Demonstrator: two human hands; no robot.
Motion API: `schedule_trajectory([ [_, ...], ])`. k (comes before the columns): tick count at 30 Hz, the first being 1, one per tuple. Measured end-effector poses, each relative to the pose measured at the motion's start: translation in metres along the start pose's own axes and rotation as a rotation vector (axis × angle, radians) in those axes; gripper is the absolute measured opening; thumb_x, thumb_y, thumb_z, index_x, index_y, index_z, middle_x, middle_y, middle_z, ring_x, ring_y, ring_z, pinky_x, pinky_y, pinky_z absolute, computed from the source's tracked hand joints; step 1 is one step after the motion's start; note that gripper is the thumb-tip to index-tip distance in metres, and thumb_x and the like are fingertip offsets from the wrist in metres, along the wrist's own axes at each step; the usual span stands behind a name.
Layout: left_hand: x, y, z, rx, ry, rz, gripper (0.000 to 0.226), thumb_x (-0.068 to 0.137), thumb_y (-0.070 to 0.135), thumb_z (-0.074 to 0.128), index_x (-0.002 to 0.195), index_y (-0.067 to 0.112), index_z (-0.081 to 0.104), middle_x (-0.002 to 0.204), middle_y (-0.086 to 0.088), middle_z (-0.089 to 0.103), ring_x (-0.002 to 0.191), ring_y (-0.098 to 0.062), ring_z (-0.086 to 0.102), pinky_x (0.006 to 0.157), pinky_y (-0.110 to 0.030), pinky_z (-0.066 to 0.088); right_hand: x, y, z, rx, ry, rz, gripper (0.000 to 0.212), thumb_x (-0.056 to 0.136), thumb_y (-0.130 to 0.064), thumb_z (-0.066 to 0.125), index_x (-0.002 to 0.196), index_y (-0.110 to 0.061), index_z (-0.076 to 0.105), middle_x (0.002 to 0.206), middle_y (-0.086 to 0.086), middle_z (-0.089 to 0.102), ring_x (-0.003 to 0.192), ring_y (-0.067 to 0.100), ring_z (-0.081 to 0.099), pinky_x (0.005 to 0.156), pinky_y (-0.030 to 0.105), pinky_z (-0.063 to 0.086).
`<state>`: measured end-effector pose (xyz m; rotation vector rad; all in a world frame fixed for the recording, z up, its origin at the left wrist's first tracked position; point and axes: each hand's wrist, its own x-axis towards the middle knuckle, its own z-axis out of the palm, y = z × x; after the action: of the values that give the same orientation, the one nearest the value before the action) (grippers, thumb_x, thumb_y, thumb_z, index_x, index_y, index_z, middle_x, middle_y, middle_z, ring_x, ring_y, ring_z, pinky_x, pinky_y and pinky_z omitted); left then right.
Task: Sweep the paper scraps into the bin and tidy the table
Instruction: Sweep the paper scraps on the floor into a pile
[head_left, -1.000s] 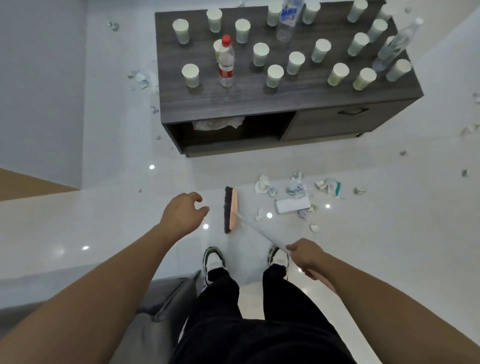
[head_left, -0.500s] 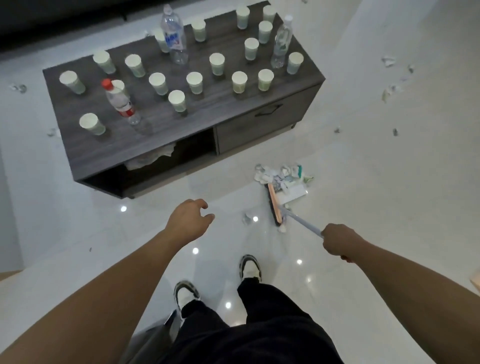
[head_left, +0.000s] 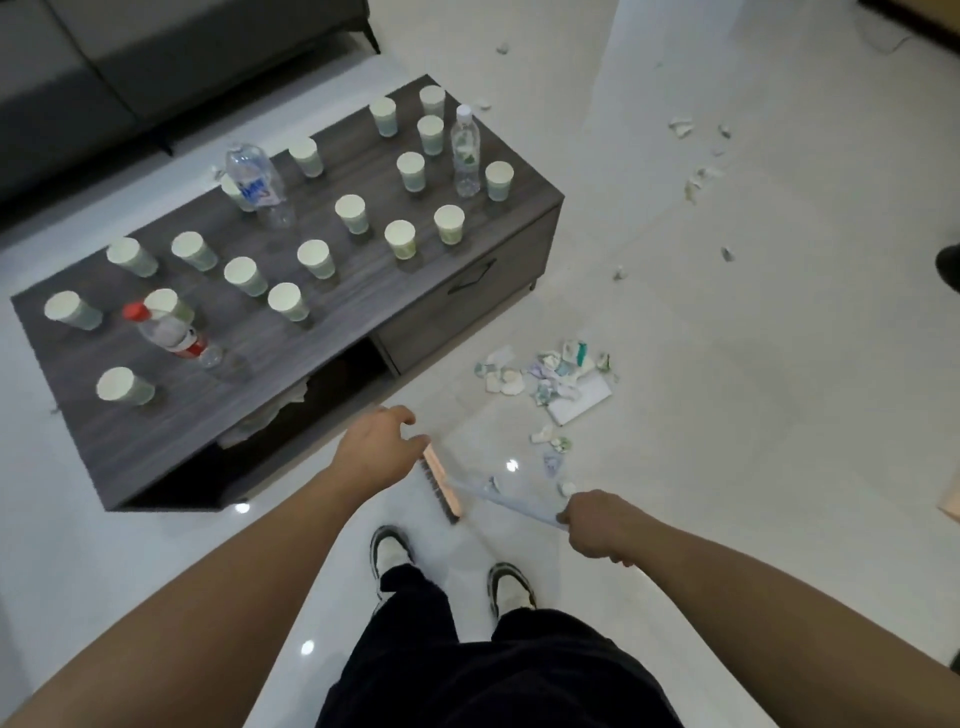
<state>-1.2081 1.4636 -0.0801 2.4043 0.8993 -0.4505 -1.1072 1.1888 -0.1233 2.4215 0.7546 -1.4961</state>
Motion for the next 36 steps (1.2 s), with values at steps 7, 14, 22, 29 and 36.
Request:
schedule_trajectory([
  [7,0.071,-0.004,-0.023,0.099,-0.099,0.153,0.047,0.09,0.045,0.059,0.129,0.018,0.057,0.134,-0.006,0.054,0.117,-0.024,0.054,0.093,-0.032,0.043,0.003,0.025,-0.008,-0.077,0.111,0.213,0.03,0.09,-0.017,0.047,0.117,-0.015,0.061,0.108,0.004,0.064,0.086,0.021,0.063,0.066,0.028,0.043],
  [14,0.134,0.008,-0.056,0.126,-0.208,0.338,0.049,0.09,0.045,0.061,0.13,0.016,0.057,0.131,-0.008,0.054,0.115,-0.023,0.054,0.092,-0.029,0.041,0.002,-0.017,-0.03,-0.026,0.226,0.345,0.031,0.097,-0.012,0.038,0.12,-0.011,0.059,0.104,0.005,0.061,0.087,0.022,0.063,0.066,0.029,0.046],
  [22,0.187,0.024,-0.088,0.171,-0.212,0.418,0.04,0.087,0.045,0.061,0.117,0.018,0.061,0.116,-0.007,0.061,0.103,-0.023,0.056,0.075,-0.028,0.036,0.017,-0.064,-0.077,0.162,0.195,0.268,0.042,0.091,-0.017,0.046,0.131,-0.018,0.057,0.112,0.006,0.063,0.085,0.022,0.062,0.061,0.027,0.043],
  [29,0.219,0.043,-0.096,0.139,-0.244,0.381,0.046,0.087,0.048,0.062,0.122,0.018,0.059,0.122,-0.006,0.061,0.108,-0.023,0.057,0.086,-0.032,0.045,0.07,-0.091,-0.116,0.221,0.095,0.177,0.041,0.088,-0.01,0.048,0.126,-0.014,0.062,0.09,0.005,0.06,0.05,0.013,0.043,0.04,0.025,0.033],
  [36,0.263,0.09,-0.098,0.188,-0.196,0.29,0.041,0.092,0.045,0.057,0.122,0.018,0.058,0.127,-0.007,0.058,0.113,-0.025,0.054,0.092,-0.036,0.047,0.123,-0.004,-0.165,0.177,0.084,0.185,0.035,0.093,-0.02,0.049,0.126,-0.011,0.057,0.098,0.004,0.06,0.052,0.011,0.042,0.039,0.024,0.03],
])
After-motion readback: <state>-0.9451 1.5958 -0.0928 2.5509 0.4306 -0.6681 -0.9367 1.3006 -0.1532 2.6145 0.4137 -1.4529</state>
